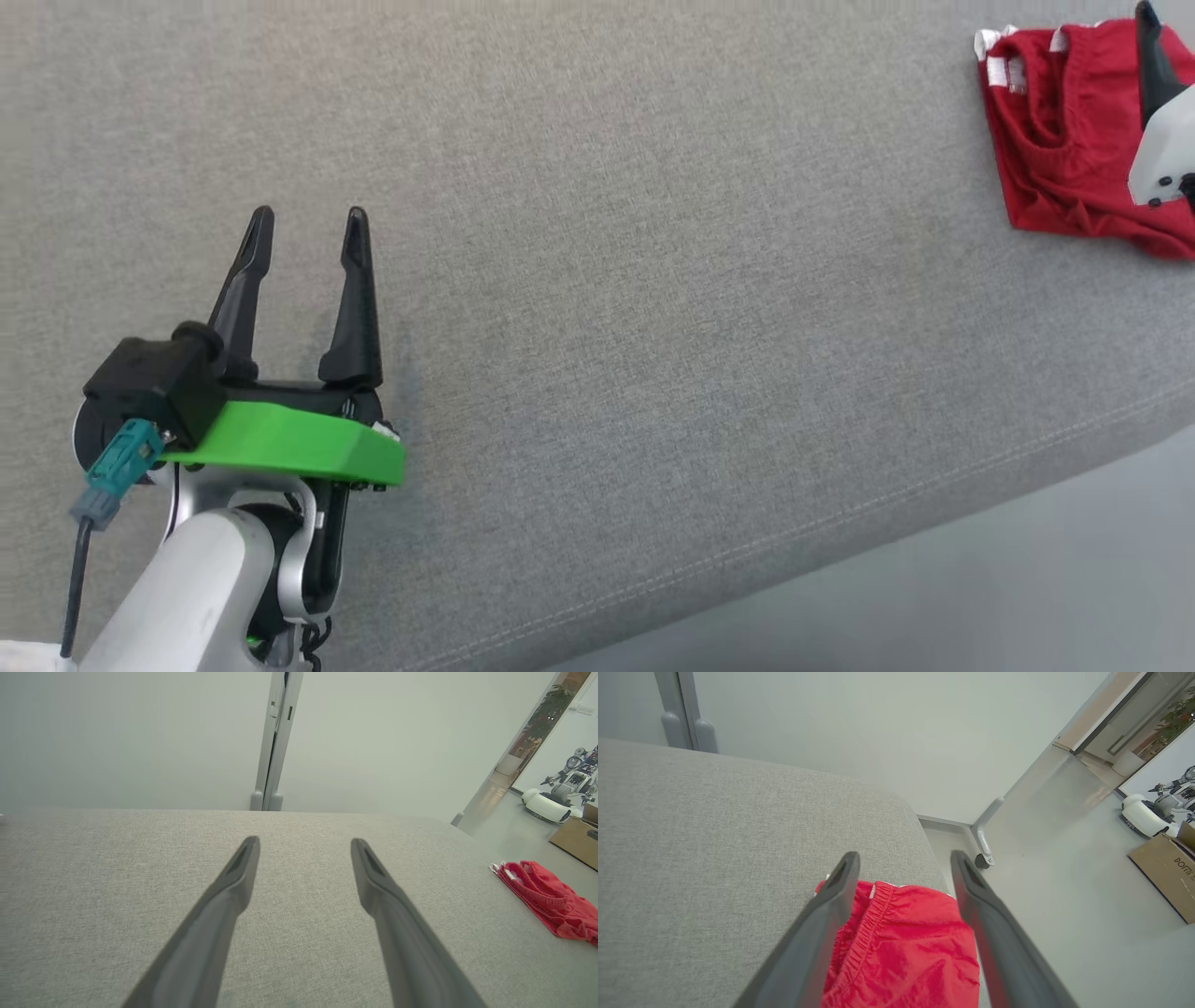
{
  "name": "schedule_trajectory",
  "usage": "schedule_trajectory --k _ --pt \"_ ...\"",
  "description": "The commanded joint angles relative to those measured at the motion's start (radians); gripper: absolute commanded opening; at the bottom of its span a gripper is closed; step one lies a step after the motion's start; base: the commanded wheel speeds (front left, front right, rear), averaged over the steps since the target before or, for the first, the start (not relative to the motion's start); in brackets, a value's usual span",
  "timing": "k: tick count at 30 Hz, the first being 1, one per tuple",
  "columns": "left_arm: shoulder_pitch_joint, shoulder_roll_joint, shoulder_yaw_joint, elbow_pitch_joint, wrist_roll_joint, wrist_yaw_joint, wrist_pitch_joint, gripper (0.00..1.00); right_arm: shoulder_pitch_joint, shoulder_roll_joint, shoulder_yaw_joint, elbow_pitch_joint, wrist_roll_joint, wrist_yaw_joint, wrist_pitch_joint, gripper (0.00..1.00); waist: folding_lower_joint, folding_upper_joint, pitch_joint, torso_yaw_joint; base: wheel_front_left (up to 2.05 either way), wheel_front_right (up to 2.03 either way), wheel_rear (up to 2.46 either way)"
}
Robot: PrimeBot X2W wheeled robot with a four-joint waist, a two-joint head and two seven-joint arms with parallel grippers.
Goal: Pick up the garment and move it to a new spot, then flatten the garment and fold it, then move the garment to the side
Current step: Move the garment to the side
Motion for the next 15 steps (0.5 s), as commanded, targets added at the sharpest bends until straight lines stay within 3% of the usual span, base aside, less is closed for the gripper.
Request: schedule_trajectory --k 1,9,15 --pt "0.015 -0.001 0.007 0.023 -0.009 -0.008 -0.013 1.00 0.023 -0.003 0.007 -0.009 0.004 -0.001 -0.004 1.00 0.0000 0.0000 -0.101 0.059 0.00 0.00 0.00" --pt "0.053 -0.008 0.029 0.198 -0.070 -0.063 -0.072 1.00 0.111 0.016 0.058 -0.094 0.054 -0.001 -0.004 1.00 0.0000 0.0000 -0.272 0.140 0.00 0.00 0.00" --pt "0.108 0.028 0.052 0.282 -0.107 -0.089 -0.077 1.00 0.194 0.041 0.068 -0.125 0.091 -0.001 -0.002 1.00 0.0000 0.0000 -0.355 0.183 0.00 0.00 0.00"
